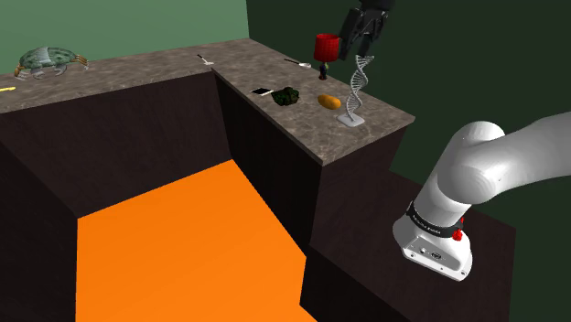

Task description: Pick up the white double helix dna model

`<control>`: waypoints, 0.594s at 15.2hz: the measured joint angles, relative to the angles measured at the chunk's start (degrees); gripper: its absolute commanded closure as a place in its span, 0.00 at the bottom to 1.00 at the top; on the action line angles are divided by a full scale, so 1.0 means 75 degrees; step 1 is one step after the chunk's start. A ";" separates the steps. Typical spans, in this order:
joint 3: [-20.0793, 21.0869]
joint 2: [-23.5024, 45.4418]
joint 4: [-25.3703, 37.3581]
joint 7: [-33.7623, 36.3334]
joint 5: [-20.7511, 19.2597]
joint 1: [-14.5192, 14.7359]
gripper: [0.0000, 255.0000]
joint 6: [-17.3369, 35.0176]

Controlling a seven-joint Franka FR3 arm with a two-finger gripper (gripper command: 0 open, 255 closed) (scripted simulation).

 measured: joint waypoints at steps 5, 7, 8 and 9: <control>-0.0431 -0.0339 -0.0683 -0.0532 -0.0236 -0.0131 0.00 0.0640; -0.0706 -0.0462 -0.1149 -0.0861 -0.0370 -0.0207 0.00 0.1181; -0.0864 -0.0588 -0.1423 -0.1045 -0.0450 -0.0262 0.00 0.1434; -0.1073 -0.0578 -0.1554 -0.1267 -0.0542 -0.0313 0.00 0.1673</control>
